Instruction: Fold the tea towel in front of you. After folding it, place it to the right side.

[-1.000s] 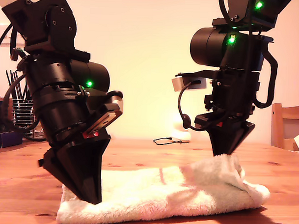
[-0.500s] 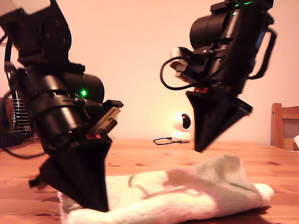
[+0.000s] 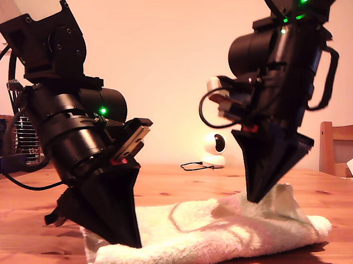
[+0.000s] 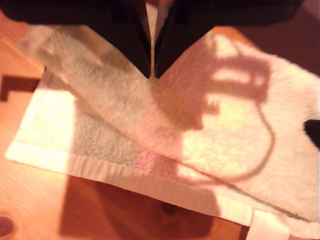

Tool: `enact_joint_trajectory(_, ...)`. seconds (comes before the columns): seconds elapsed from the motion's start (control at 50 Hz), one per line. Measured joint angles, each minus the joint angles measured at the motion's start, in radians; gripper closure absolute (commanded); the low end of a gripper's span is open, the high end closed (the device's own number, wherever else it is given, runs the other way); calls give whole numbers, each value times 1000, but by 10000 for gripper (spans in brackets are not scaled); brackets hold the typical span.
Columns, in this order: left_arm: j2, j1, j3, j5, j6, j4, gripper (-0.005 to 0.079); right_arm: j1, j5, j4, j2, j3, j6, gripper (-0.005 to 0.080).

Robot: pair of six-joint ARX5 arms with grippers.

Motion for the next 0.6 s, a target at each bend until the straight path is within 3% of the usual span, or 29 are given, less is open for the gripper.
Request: enact_joint_trajectory(0.6,4,5,-2,34,0,18,764,-6,68,372,3,-164,26,763)
